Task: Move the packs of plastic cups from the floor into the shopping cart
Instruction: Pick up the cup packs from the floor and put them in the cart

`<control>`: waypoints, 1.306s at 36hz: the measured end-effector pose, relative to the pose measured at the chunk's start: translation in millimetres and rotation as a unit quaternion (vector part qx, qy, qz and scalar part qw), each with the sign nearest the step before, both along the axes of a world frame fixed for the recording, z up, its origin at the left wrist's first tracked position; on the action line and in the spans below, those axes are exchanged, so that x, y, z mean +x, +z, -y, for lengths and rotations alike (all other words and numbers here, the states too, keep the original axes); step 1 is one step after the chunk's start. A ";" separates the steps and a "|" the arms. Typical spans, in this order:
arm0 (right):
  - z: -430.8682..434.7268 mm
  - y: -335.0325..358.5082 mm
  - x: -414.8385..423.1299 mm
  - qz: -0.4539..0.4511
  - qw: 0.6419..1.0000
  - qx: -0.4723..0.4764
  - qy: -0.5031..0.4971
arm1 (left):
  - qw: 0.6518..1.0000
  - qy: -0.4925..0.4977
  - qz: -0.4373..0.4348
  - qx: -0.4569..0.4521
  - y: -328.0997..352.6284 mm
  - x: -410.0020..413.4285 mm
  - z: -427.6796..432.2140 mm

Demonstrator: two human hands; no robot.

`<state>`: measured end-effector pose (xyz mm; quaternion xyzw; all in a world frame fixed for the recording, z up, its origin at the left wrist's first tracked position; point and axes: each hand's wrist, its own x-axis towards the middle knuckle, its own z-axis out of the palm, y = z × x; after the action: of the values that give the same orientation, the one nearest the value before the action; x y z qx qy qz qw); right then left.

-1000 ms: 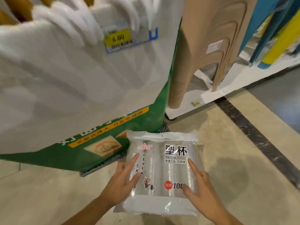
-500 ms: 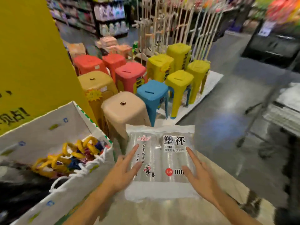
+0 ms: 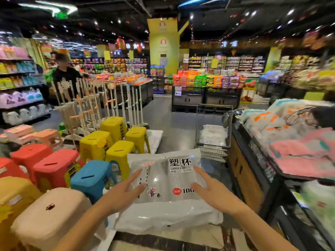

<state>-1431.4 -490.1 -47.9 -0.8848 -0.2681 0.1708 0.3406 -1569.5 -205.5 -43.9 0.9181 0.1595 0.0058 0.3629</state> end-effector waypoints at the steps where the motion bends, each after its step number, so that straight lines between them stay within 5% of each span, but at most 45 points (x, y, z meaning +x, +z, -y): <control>1: 12.5 5.5 4.8 0.001 1.000 -0.002 -0.005 | 1.000 -0.012 0.000 -0.003 3.1 12.2 8.7; 21: 178.4 41.9 218.2 0.005 0.994 -0.015 -0.111 | 0.992 -0.104 0.003 -0.069 41.9 276.3 163.9; 47: 87.3 37.8 488.5 0.020 0.978 -0.031 -0.206 | 0.980 -0.186 -0.005 -0.069 29.6 608.9 58.9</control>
<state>-942.9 -577.4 -10.1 -0.9346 -0.0815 0.0875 0.3350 -960.6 -264.5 -14.3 0.9044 -0.0125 -0.0770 0.4194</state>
